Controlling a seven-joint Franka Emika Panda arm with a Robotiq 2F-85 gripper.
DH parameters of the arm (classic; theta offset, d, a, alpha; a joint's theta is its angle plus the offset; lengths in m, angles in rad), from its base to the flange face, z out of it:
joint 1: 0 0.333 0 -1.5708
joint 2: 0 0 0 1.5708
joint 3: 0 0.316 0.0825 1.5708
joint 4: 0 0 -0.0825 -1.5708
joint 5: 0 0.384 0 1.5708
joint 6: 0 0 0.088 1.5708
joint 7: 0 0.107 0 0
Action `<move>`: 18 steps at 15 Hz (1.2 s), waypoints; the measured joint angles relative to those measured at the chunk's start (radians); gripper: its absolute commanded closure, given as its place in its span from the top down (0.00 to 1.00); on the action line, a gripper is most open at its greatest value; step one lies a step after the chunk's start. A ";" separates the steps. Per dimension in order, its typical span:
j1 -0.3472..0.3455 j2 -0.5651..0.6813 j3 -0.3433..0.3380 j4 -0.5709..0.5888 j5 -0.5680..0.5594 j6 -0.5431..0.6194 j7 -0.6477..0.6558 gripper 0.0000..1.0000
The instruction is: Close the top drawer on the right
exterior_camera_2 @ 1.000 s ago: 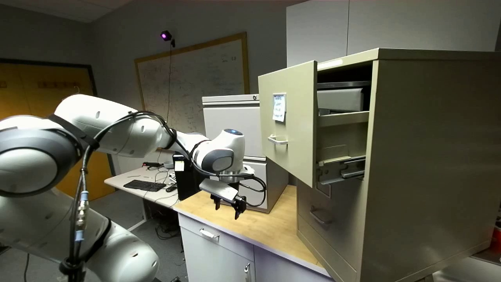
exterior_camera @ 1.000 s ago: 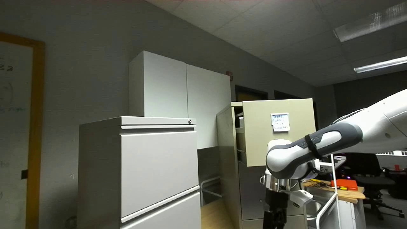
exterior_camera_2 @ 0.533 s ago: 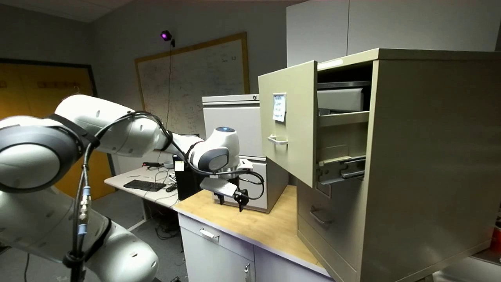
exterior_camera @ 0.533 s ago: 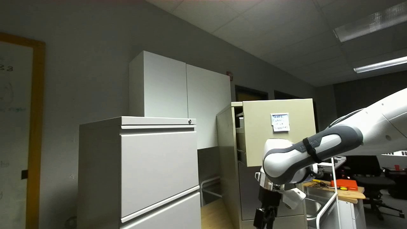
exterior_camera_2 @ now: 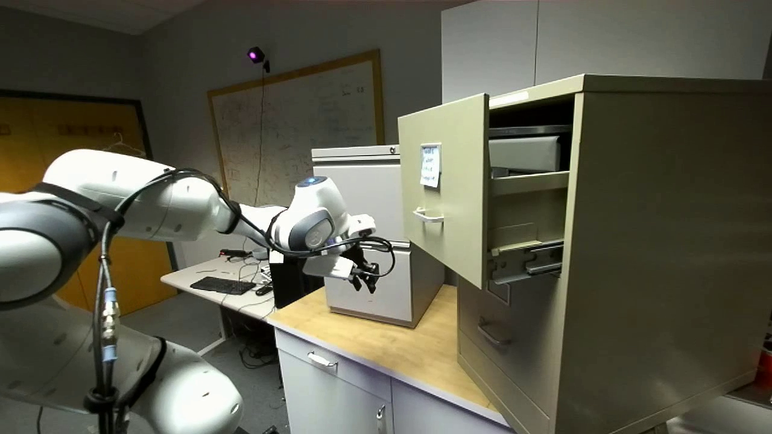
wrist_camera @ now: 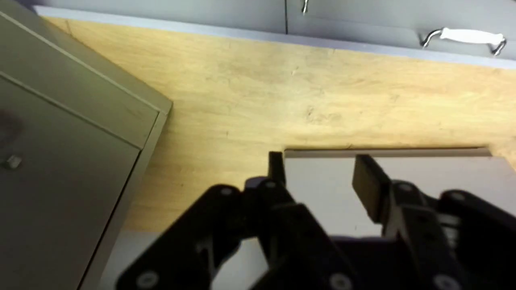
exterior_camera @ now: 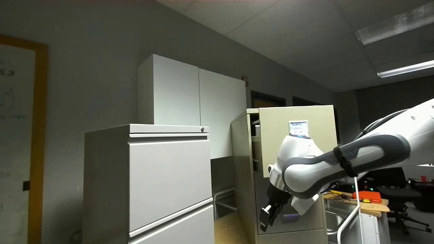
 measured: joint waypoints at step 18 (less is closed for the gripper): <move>-0.488 -0.306 0.310 -0.125 -0.083 0.709 0.389 0.00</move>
